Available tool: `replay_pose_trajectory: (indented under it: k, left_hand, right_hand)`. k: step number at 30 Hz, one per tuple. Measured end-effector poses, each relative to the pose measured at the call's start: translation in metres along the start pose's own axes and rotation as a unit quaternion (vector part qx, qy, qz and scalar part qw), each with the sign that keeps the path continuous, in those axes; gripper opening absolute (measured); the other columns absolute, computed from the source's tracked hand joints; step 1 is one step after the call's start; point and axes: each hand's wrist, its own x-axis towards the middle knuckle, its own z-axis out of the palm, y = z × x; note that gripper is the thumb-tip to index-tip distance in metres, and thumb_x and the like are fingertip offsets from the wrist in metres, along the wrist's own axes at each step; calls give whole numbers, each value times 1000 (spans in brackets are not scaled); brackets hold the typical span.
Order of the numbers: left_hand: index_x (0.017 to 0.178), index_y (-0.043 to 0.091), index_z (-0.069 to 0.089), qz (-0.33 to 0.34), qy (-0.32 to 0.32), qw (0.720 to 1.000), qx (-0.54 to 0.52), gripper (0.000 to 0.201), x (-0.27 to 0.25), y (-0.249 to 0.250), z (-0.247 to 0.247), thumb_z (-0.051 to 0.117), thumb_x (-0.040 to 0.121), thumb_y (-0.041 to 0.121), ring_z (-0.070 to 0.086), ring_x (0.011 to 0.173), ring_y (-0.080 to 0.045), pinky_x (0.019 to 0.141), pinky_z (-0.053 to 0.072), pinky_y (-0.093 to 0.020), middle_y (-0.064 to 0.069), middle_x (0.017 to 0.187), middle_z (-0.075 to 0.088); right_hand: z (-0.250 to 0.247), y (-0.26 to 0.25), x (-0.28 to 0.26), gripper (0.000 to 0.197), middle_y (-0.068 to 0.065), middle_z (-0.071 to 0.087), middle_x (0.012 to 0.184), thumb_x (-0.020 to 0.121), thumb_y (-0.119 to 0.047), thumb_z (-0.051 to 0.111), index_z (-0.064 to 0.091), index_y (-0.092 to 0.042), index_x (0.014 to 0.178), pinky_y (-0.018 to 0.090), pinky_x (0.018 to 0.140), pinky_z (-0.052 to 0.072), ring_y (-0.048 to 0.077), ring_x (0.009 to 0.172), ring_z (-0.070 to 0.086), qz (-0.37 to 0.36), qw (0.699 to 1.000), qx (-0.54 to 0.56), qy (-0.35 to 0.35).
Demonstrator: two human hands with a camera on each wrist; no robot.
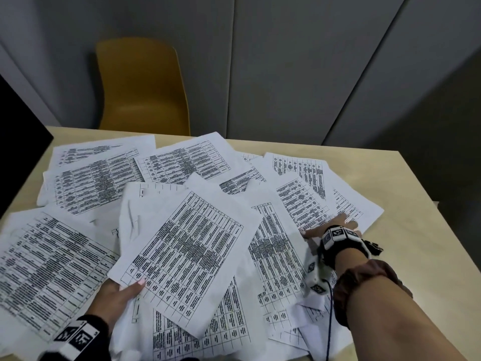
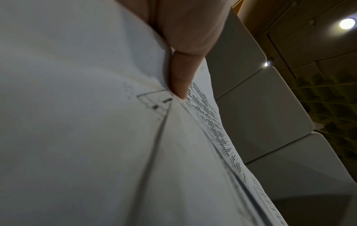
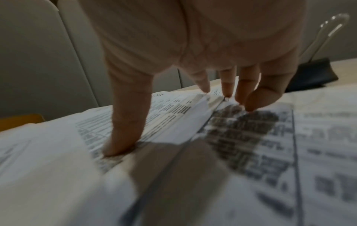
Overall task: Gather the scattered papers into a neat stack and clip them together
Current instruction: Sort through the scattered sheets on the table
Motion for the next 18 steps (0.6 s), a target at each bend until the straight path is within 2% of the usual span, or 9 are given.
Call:
replay_pose_trajectory:
  k: [2,4,7,10,11,14,15,17,18]
  left_hand:
    - [93,17,59,1,0,1000,2,16,1,-1,0,64,83,6,56,104,-33,101,36,-46,-13,99,66]
    - [96,16,59,3,-2,1000,4,18,2,-1,-1,64,83,5,56,104,-33,101,36,-46,-14,100,66]
    - [87,20,57,7,-11,1000,-5,17,1,3,0,62,84,4,56,97,-29,95,35,-39,-10,94,65]
    - [85,21,57,7,-11,1000,-21,18,-1,5,0,61,85,4,55,96,-27,95,35,-38,-8,93,64]
    - [87,21,57,5,-12,1000,-25,18,-1,5,-1,61,85,4,55,97,-28,96,35,-39,-9,95,65]
    - [91,19,59,-1,-1,1000,-27,16,5,-1,-2,62,84,4,57,101,-30,100,36,-44,-13,99,66]
    - [92,17,60,-2,-1,1000,-29,16,7,-2,-2,63,84,4,57,102,-32,101,37,-45,-15,101,66]
    - [93,15,60,-5,0,999,-32,16,11,-6,-3,64,83,4,58,102,-34,101,38,-46,-16,101,67]
    - [92,15,60,-6,4,999,-32,16,13,-9,-4,64,82,4,59,102,-34,100,38,-45,-17,100,67]
  right_hand:
    - [-3,2,6,132,19,10,149,47,-50,87,6,-16,145,60,103,34,44,137,21,-10,999,-42,-8]
    - [-5,3,6,120,19,23,142,47,-49,87,17,-18,140,62,98,38,46,129,32,-19,999,-38,-2]
    - [-1,7,9,71,21,50,122,62,-38,77,42,-9,116,51,94,46,41,110,51,-28,996,74,44]
    - [-5,12,10,16,17,67,101,80,-15,63,58,-9,94,41,83,53,31,85,60,-55,955,281,78]
    - [-4,15,9,14,16,66,100,81,-11,64,58,-12,94,39,82,53,29,82,59,-53,927,363,72]
    - [10,31,2,44,12,56,98,81,-16,69,52,-11,121,39,82,51,27,82,56,-23,846,533,-12]
    - [20,35,-2,43,14,56,94,81,-20,68,52,-5,118,38,80,50,26,79,55,-26,846,531,-32]
    - [40,36,-13,30,20,61,93,75,-22,69,54,-3,93,38,76,48,25,75,55,-47,879,472,-46]
    - [47,35,-19,27,21,62,98,75,-19,68,56,-2,92,37,76,46,28,81,58,-59,898,435,-37]
